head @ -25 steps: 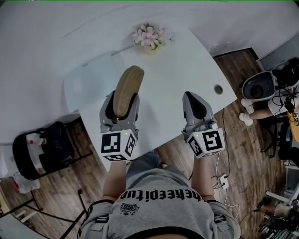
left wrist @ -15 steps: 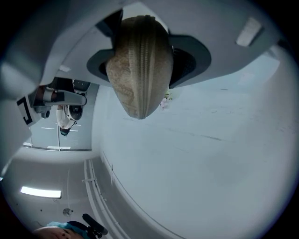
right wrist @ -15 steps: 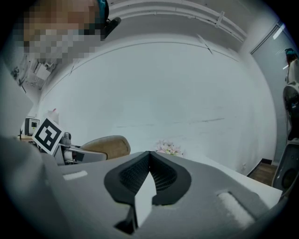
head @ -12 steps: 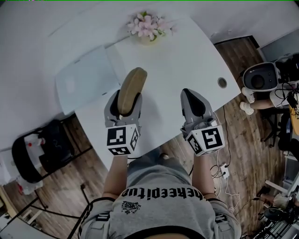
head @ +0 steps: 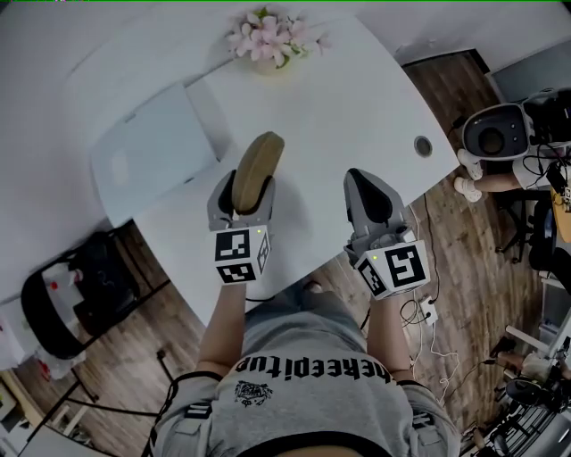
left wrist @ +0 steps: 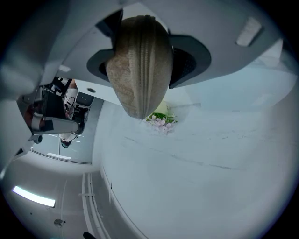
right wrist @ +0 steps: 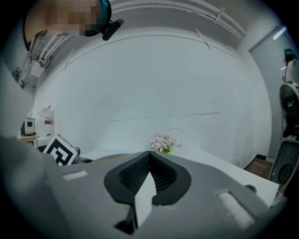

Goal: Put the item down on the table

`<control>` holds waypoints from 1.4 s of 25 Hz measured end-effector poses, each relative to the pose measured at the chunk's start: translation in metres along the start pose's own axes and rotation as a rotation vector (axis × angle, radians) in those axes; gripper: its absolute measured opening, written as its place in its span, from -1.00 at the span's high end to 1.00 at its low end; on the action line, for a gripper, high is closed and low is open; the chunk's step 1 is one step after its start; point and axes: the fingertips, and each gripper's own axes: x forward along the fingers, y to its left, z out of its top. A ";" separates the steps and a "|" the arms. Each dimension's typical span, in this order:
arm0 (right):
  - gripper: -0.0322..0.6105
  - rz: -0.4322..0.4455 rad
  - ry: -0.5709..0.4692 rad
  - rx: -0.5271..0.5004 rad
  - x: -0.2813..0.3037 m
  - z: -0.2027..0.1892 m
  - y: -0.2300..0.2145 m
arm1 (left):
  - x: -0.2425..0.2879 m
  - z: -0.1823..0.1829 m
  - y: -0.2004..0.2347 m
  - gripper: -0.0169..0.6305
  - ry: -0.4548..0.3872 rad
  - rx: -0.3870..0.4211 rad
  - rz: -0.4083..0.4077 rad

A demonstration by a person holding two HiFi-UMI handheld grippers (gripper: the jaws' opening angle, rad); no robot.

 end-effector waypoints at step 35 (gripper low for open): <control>0.91 -0.043 0.042 0.001 -0.020 -0.010 -0.020 | 0.037 -0.082 -0.020 0.00 0.218 0.072 -0.006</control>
